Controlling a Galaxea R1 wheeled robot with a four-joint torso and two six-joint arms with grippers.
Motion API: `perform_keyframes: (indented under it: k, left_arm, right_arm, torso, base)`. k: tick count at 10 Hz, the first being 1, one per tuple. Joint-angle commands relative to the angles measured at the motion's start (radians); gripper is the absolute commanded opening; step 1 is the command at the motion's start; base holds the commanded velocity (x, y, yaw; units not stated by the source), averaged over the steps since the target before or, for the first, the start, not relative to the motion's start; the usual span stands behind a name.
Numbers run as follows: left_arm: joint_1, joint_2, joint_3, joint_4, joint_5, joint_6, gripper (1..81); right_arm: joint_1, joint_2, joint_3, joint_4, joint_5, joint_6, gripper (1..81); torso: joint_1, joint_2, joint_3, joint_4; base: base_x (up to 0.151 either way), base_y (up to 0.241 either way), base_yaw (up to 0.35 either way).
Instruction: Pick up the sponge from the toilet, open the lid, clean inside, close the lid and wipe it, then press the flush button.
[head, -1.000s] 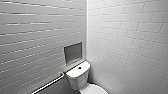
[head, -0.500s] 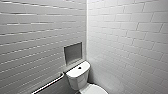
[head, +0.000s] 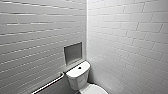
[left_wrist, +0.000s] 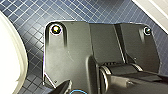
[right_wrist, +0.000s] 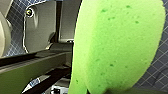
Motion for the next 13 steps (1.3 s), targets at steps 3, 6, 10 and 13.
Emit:
perform_keyframes:
  k: [3, 6, 10, 13]
  left_arm:
    - [-0.056, 0.001, 0.003, -0.009, 0.061, 0.006, 81.1]
    - [-0.056, 0.000, 0.006, -0.009, 0.061, 0.006, 81.1]
    - [-0.057, -0.004, 0.007, -0.007, 0.061, 0.006, 81.1]
    - [-0.057, -0.004, 0.007, -0.007, 0.063, 0.006, 81.1]
  right_arm:
    - [0.029, 0.001, 0.003, 0.000, -0.060, -0.003, 1.0]
    - [0.022, -0.004, -0.006, 0.000, -0.057, -0.003, 1.0]
    - [0.015, -0.004, -0.006, -0.002, -0.052, -0.003, 1.0]
    - [0.015, -0.006, -0.006, -0.002, -0.054, -0.003, 1.0]
  torso:
    - [0.000, 0.000, 0.000, 0.000]
    - [0.000, 0.000, 0.000, 0.000]
    - [-0.001, 0.000, 0.000, 0.000]
    - [-0.002, 0.000, 0.000, 0.000]
  base:
    - [0.000, 0.000, 0.000]
    - [0.000, 0.000, 0.000]
    - [0.038, 0.000, 0.000]
    - [0.099, 0.000, 0.000]
